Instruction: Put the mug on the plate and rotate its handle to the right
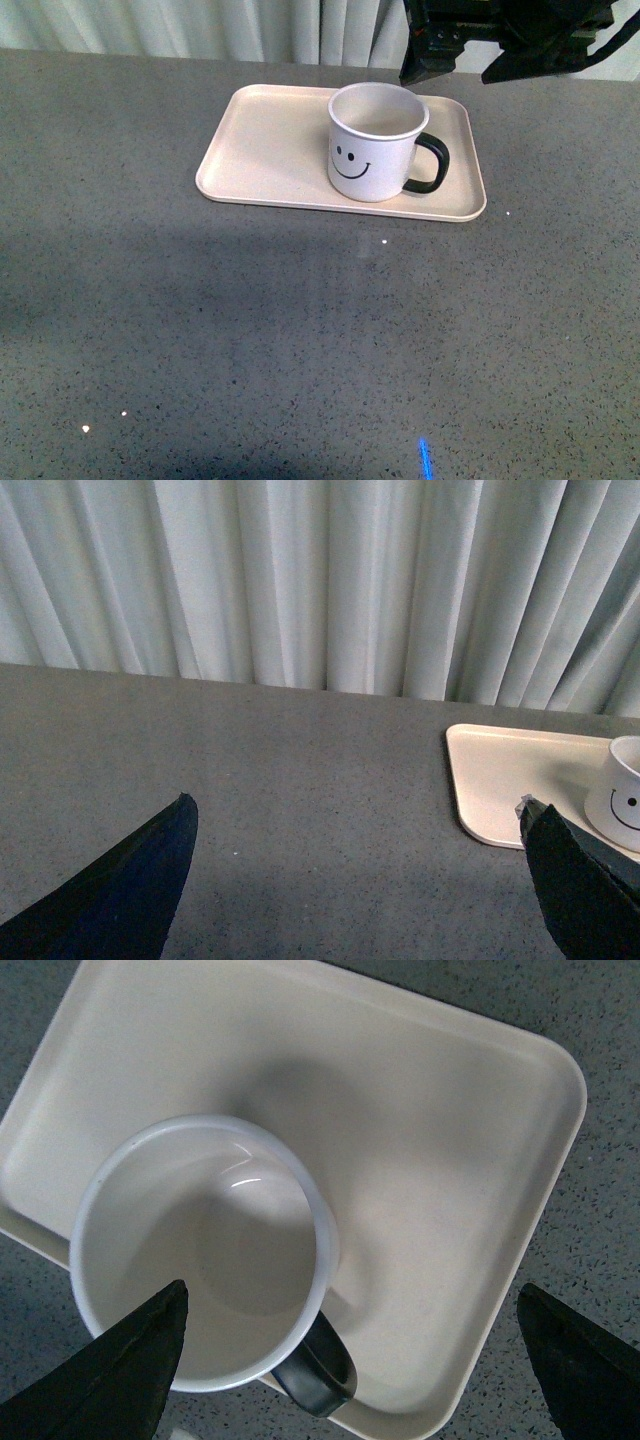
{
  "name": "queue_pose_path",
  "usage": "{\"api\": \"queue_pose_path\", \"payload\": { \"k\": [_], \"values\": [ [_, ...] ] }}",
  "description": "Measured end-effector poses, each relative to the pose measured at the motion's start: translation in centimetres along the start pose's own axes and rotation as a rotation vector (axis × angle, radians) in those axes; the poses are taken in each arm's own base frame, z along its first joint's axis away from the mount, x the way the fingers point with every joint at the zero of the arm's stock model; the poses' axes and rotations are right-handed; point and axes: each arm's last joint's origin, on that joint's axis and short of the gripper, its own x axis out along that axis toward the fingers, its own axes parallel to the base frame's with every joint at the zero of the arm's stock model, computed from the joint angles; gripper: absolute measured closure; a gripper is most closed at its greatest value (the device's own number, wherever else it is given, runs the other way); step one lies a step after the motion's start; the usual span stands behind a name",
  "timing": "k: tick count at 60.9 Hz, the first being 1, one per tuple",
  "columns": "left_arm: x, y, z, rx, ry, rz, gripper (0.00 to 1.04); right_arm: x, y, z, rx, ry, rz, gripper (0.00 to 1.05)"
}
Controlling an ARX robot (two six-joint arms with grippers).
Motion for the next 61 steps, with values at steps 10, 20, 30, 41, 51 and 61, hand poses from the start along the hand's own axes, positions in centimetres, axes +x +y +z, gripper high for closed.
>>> {"api": "queue_pose_path", "payload": {
  "k": [10,20,30,41,51,61],
  "values": [
    [0.0,0.0,0.0,0.0,0.0,0.0,0.09,1.8,0.1,-0.5,0.02,0.052,-0.018,0.09],
    [0.0,0.0,0.0,0.0,0.0,0.0,0.09,3.0,0.1,-0.7,0.039,0.082,-0.028,0.21],
    [0.0,0.0,0.0,0.0,0.0,0.0,0.09,5.1,1.3,0.0,0.072,0.128,-0.009,0.82],
    [0.0,0.0,0.0,0.0,0.0,0.0,0.09,5.1,1.5,0.8,0.086,0.131,0.0,1.03],
    [0.0,0.0,0.0,0.0,0.0,0.0,0.09,4.5,1.5,2.0,0.073,0.119,0.003,1.03],
    [0.0,0.0,0.0,0.0,0.0,0.0,0.09,3.6,1.0,3.6,-0.001,0.115,0.024,1.03]
  ]
}}
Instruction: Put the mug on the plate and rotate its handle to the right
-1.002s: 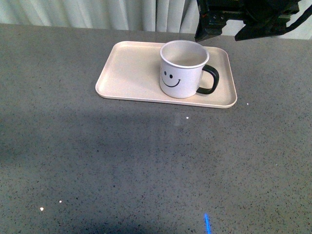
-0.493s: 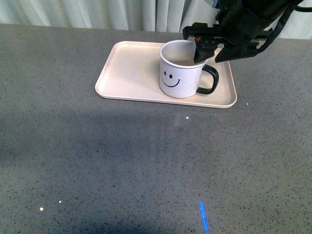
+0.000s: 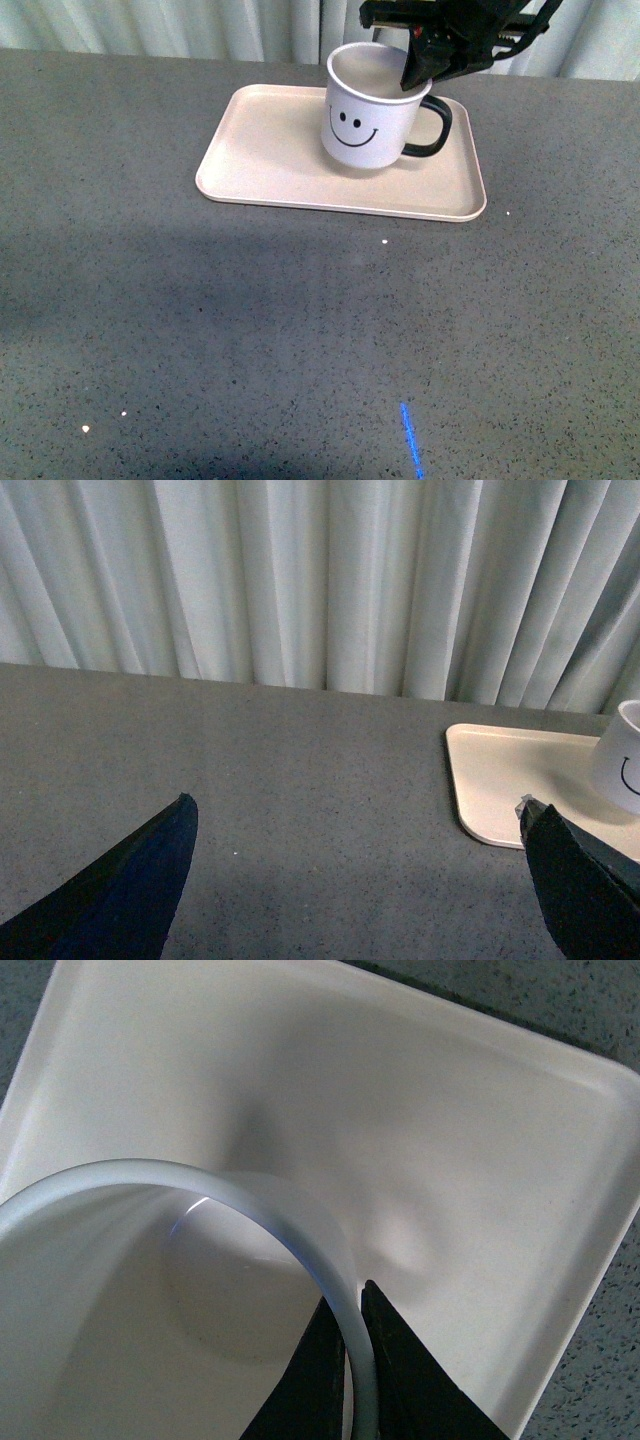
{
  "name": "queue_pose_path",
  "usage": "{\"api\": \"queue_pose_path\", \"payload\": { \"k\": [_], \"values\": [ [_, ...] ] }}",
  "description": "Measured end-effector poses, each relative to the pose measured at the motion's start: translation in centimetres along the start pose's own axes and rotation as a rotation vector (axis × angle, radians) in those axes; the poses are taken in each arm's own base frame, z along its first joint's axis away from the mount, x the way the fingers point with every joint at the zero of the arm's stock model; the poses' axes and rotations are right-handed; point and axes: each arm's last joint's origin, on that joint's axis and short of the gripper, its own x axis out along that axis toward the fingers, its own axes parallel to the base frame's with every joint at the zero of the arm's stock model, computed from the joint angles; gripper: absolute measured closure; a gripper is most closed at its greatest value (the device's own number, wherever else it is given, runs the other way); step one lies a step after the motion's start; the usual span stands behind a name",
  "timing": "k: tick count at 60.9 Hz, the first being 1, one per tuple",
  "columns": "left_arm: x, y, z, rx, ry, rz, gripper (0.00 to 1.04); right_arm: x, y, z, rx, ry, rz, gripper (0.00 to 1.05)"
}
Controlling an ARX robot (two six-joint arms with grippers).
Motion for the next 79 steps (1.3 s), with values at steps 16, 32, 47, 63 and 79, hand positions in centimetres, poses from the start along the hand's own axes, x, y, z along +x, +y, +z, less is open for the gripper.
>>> {"api": "queue_pose_path", "payload": {
  "k": [16,32,47,63,79],
  "values": [
    [0.0,0.0,0.0,0.0,0.0,0.0,0.09,1.0,-1.2,0.1,-0.178,0.047,0.01,1.03],
    [0.0,0.0,0.0,0.0,0.0,0.0,0.09,2.4,-1.4,-0.6,-0.271,0.071,0.031,1.03],
    [0.0,0.0,0.0,0.0,0.0,0.0,0.09,2.4,-1.6,-0.4,-0.322,0.051,0.028,0.77],
    [0.0,0.0,0.0,0.0,0.0,0.0,0.09,-0.7,-2.4,1.3,-0.409,-0.14,-0.042,0.17],
    [0.0,0.0,0.0,0.0,0.0,0.0,0.09,-1.9,-2.8,-2.4,-0.118,-0.697,-0.299,0.37]
  ]
}}
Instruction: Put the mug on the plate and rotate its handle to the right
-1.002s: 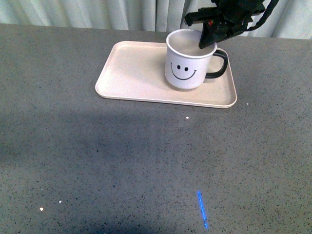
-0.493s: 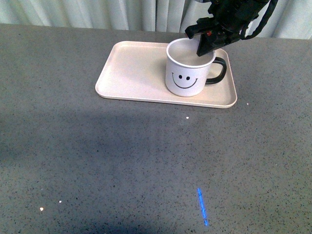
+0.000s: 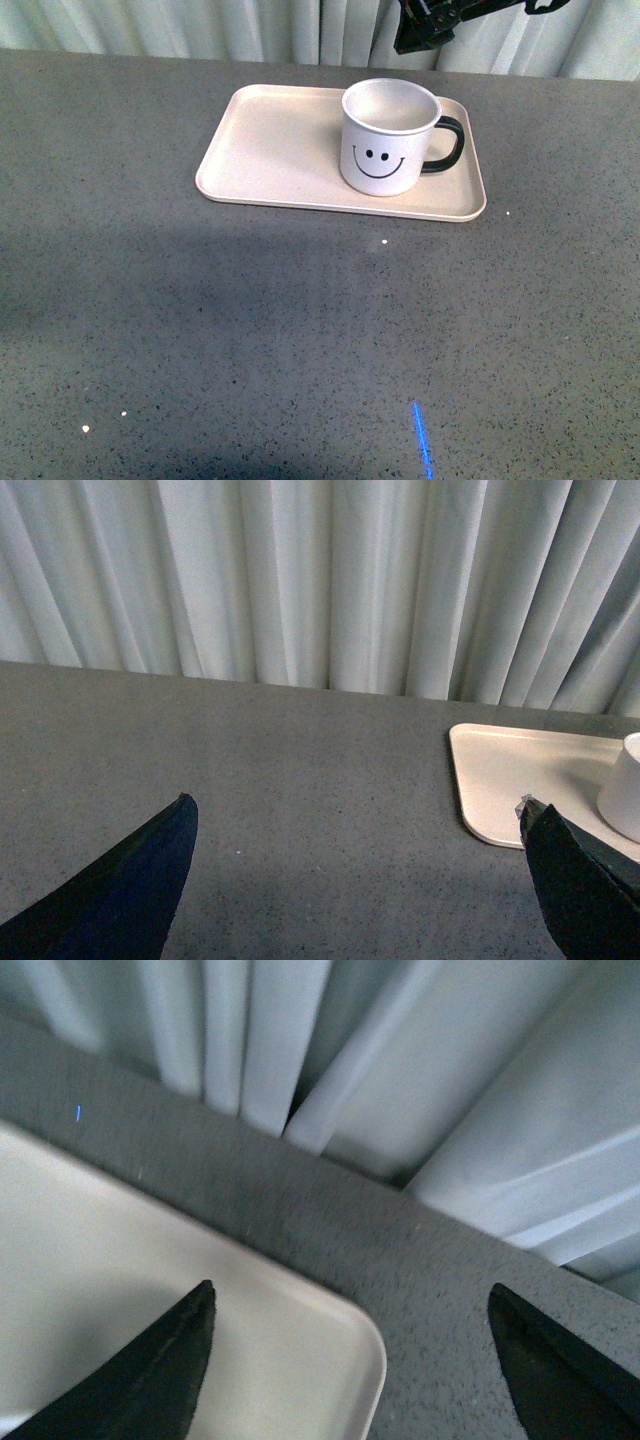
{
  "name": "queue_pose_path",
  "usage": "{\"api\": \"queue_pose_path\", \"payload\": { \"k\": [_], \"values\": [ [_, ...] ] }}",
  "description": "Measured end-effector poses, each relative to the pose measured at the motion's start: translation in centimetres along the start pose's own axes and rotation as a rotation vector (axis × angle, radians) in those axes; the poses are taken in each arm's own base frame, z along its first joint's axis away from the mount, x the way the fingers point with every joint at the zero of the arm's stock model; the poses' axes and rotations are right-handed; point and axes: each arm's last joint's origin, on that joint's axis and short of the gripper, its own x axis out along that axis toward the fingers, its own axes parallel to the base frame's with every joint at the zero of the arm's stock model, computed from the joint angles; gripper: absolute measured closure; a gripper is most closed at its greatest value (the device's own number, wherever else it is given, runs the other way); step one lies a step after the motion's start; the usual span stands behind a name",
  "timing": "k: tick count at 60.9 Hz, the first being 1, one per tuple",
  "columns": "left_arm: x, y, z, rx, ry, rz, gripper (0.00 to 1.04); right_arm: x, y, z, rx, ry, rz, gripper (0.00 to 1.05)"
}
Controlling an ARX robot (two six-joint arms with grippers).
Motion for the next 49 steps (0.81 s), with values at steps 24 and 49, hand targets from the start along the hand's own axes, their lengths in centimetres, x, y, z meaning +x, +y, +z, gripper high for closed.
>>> {"api": "queue_pose_path", "payload": {
  "k": [24,49],
  "values": [
    [0.0,0.0,0.0,0.0,0.0,0.0,0.09,-16.0,-1.9,-5.6,0.152,-0.23,-0.025,1.03],
    [0.0,0.0,0.0,0.0,0.0,0.0,0.09,-23.1,-2.7,-8.7,0.154,-0.235,-0.032,1.03]
  ]
}}
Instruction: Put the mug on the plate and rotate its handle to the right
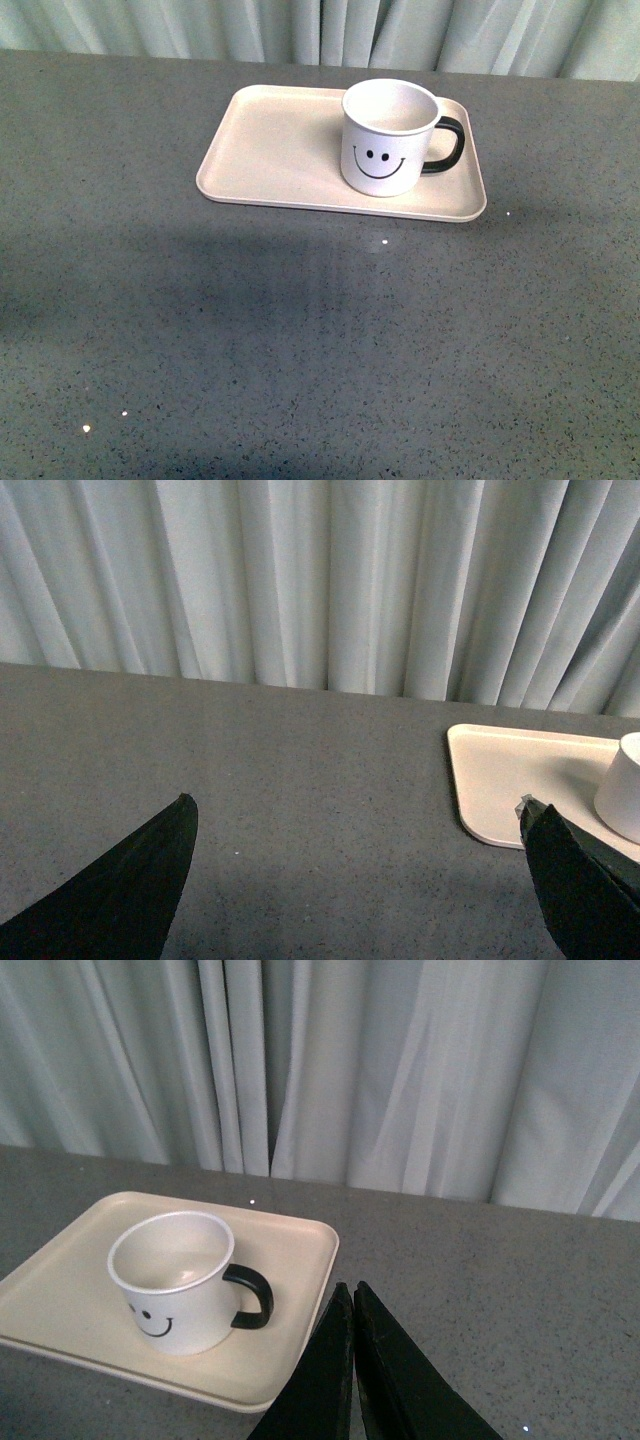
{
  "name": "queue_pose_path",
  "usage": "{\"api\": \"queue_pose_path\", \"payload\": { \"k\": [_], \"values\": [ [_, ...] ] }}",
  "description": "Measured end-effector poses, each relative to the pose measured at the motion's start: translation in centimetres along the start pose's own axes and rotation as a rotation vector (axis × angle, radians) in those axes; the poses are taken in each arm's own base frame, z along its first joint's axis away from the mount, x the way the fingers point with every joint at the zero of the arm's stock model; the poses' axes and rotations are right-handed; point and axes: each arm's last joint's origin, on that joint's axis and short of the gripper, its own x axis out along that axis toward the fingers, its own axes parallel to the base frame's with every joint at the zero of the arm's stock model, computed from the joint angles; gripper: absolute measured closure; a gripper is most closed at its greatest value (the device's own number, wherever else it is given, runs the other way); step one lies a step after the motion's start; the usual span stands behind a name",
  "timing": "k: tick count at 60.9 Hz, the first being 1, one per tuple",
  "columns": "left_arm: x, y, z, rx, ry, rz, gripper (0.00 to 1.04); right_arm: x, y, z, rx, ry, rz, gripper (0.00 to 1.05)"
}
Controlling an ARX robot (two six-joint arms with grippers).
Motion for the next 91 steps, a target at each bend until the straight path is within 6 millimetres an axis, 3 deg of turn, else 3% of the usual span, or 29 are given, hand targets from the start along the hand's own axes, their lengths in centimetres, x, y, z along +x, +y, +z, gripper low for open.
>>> {"api": "queue_pose_path", "payload": {
  "k": [36,91],
  "values": [
    [0.0,0.0,0.0,0.0,0.0,0.0,0.09,-6.1,0.0,-0.1,0.0,0.006,0.001,1.03],
    [0.0,0.0,0.0,0.0,0.0,0.0,0.09,-10.0,0.0,1.0,0.0,-0.031,0.001,1.03]
  ]
}}
